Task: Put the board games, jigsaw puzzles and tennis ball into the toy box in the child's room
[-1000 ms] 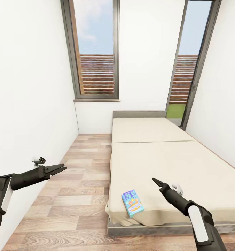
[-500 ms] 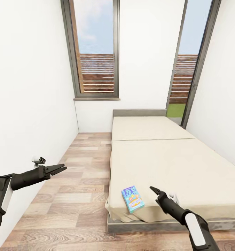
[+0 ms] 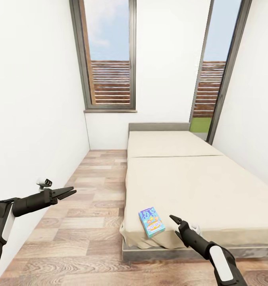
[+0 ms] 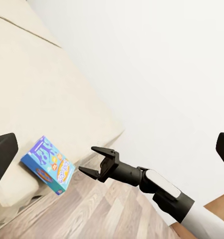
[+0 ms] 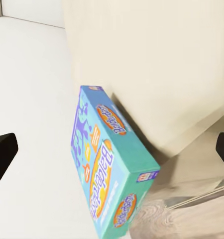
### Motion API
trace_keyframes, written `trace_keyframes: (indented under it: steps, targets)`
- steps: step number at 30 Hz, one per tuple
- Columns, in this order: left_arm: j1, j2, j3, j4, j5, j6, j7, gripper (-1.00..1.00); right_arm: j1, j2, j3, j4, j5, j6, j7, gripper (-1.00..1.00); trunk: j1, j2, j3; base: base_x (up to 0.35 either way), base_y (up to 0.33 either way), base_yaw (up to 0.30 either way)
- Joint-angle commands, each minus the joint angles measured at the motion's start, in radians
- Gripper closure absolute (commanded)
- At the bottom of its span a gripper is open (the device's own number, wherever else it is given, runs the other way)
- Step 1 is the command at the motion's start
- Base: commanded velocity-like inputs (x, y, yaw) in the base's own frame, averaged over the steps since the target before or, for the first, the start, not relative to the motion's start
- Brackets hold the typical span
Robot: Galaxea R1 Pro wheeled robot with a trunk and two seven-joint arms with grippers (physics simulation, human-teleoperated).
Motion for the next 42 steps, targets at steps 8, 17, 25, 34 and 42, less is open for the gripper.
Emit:
trace_keyframes:
  steps: [8,17,25,34,42]
  targets:
    - [-0.001,0.000,0.000,0.000,-0.001,0.011,-0.004,-1.00,-0.002,0.010,-0.005,0.013,-0.002,0.005,0.003,-1.00,0.031,-0.057,-0.026,0.000,0.000,0.000]
    - [-0.001,0.000,0.000,0.000,-0.001,0.014,-0.004,-1.00,-0.002,0.013,-0.010,0.017,-0.080,-0.003,0.003,-1.00,0.065,-0.120,-0.054,0.000,0.000,0.000]
    - [-0.001,0.000,0.000,0.000,-0.001,0.018,-0.006,-1.00,-0.002,0.012,-0.011,0.052,-0.107,-0.003,0.007,-1.00,0.096,-0.176,-0.079,0.000,0.000,0.000]
    - [-0.001,0.000,0.005,0.000,0.002,0.017,-0.007,-1.00,-0.002,0.012,-0.011,0.069,-0.184,-0.009,0.010,-1.00,0.130,-0.239,-0.108,0.000,0.000,0.000]
    - [-0.001,0.000,0.006,0.000,0.004,0.008,-0.009,-1.00,-0.002,0.011,-0.007,0.101,-0.206,-0.033,0.008,-1.00,0.142,-0.260,-0.117,0.000,0.000,0.000]
